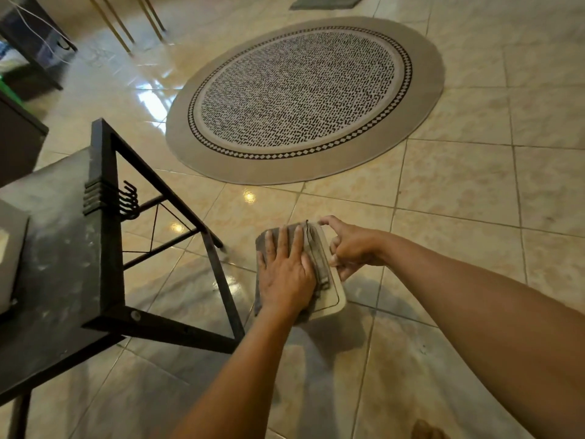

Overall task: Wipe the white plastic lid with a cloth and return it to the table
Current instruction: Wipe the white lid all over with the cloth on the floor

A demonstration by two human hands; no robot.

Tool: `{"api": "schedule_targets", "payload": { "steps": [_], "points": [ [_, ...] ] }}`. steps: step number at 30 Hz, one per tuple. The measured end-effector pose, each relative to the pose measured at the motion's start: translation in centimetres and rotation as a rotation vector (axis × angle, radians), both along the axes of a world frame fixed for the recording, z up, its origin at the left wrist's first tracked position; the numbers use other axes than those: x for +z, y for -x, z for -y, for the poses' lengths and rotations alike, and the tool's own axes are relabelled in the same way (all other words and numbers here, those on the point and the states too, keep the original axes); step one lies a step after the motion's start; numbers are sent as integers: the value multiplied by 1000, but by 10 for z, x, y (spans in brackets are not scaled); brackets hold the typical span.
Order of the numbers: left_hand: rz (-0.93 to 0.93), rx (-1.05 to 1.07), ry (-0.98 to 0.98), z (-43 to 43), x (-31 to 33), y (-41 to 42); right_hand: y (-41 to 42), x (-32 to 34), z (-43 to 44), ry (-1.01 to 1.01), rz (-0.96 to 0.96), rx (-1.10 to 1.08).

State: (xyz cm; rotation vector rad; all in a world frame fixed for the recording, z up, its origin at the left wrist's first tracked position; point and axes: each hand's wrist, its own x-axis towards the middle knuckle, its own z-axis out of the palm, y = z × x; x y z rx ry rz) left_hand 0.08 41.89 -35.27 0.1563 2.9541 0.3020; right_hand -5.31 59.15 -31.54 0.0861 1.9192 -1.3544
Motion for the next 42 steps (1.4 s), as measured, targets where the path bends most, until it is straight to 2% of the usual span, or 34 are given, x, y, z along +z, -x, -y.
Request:
{"api": "schedule_targets", "payload": {
  "steps": [3, 8, 14, 18, 23, 28, 33, 37, 42],
  "points": [
    [-14, -37, -7, -11, -8, -28, 0, 2, -2, -2, 7, 18],
    [-32, -68, -20, -3, -5, 4, -4, 7, -2, 38, 40, 30],
    [-14, -29, -29, -8, -4, 2, -5, 9, -5, 58, 48, 30],
    [-22, -208, -31, -12, -4, -7, -4, 6, -5, 44, 43, 52],
    [-8, -31, -20, -5, 4, 9, -4, 5, -3, 35, 47, 16],
    [-42, -217, -25, -10, -7, -16, -4, 6, -3, 23, 26, 53],
    [7, 79, -21, -1, 0, -3, -5, 3, 0, 7, 34, 1],
    [-12, 4, 3, -23, -11, -53, -3, 5, -1, 10, 44, 38],
    [46, 7, 20, -20, 8, 0, -5, 4, 0, 20, 28, 26]
  ]
}}
